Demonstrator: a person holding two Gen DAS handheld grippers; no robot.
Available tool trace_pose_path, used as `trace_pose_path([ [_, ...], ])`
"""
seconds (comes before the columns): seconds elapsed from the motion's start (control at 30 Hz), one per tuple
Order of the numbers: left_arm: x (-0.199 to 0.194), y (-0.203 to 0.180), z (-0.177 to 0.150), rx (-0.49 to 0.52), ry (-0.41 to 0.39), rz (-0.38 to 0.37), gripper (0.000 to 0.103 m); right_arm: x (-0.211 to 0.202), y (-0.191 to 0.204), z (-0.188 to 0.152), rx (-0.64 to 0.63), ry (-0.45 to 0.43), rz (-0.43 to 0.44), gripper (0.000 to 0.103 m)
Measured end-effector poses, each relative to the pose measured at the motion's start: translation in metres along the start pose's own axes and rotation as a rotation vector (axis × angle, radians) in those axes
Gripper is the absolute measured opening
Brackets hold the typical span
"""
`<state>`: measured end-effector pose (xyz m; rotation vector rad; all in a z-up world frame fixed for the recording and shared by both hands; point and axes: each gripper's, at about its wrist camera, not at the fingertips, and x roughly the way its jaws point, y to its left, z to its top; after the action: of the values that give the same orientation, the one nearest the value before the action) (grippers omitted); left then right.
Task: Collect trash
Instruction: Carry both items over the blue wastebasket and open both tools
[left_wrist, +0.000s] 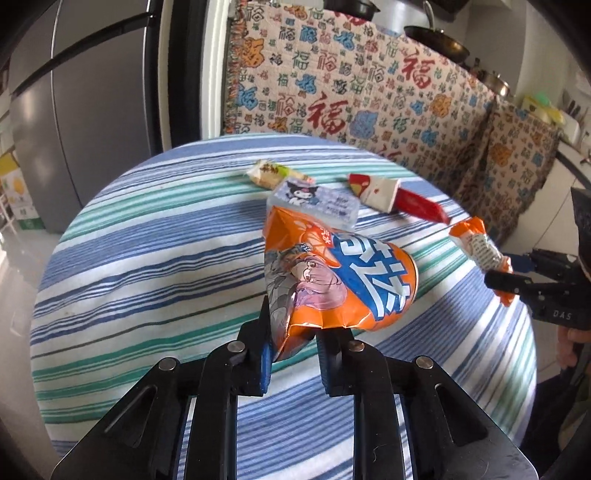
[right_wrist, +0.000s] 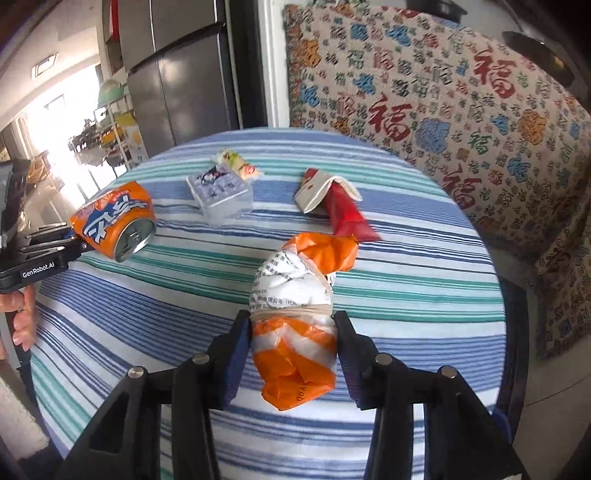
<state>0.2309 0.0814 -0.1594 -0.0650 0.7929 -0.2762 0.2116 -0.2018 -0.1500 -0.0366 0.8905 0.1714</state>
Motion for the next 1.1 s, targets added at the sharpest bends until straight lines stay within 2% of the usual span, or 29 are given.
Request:
trace_pose_path([
  [0.13, -0.010, -0.021, -0.001, 0.021, -0.013, -0.043, 0.019, -0.028, -0.027, -0.013, 0.063, -0.030, -0.006, 0.046],
  [0.23, -0.016, -0.051, 0.000, 0.059, -0.018, -0.093, 0.019, -0.051, -0.061, -0.027, 0.133, -0.048, -0.037, 0.046],
  [0.43, -0.019, -0.137, 0.009, 0.130, -0.020, -0.253, 0.019, -0.096, -0.144, -0.071, 0.266, -0.049, -0.189, 0.046],
  [0.6, -0.004, -0.223, 0.017, 0.208, 0.002, -0.383, 0.019, -0.120, -0.212, -0.117, 0.388, -0.030, -0.306, 0.046],
  [0.77, 0.023, -0.309, 0.010, 0.267, 0.038, -0.483, 0.019, -0.128, -0.252, -0.161, 0.479, -0.002, -0.342, 0.046],
  [0.93, 0.056, -0.379, -0.011, 0.317, 0.097, -0.516, 0.019, -0.127, -0.276, -0.189, 0.498, 0.055, -0.350, 0.046],
  [1.1, 0.095, -0.416, -0.019, 0.308, 0.155, -0.535, 0.019, -0.120, -0.294, -0.213, 0.509, 0.108, -0.364, 0.046],
])
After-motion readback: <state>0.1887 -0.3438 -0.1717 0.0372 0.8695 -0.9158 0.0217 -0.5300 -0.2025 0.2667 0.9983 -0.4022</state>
